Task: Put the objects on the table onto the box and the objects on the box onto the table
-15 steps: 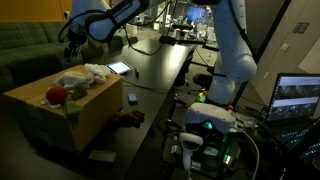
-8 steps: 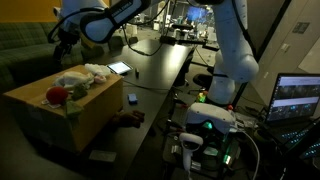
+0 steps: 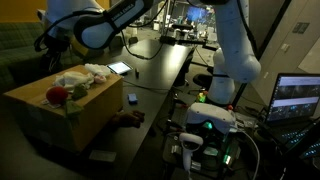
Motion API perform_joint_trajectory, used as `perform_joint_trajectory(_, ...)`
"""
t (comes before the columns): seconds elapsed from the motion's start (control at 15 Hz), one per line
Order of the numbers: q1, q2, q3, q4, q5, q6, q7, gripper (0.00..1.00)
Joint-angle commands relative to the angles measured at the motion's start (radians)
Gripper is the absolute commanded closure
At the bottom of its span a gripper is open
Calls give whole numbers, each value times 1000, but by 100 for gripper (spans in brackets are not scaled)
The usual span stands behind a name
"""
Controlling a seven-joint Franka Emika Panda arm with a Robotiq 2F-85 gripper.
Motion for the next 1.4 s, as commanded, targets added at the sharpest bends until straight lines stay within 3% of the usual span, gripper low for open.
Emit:
perform_joint_trajectory(0.0,23,-13,15,-16,-10,-11,30,0)
perform_joint_trajectory(0.27,28,-20,50,-43,9,-6,21,0)
perform_joint_trajectory(0.67,17,-7,109,-47,71,-103,2,0)
perform_joint_trajectory(1.33,2,40,136,-50,130,6,-12,0)
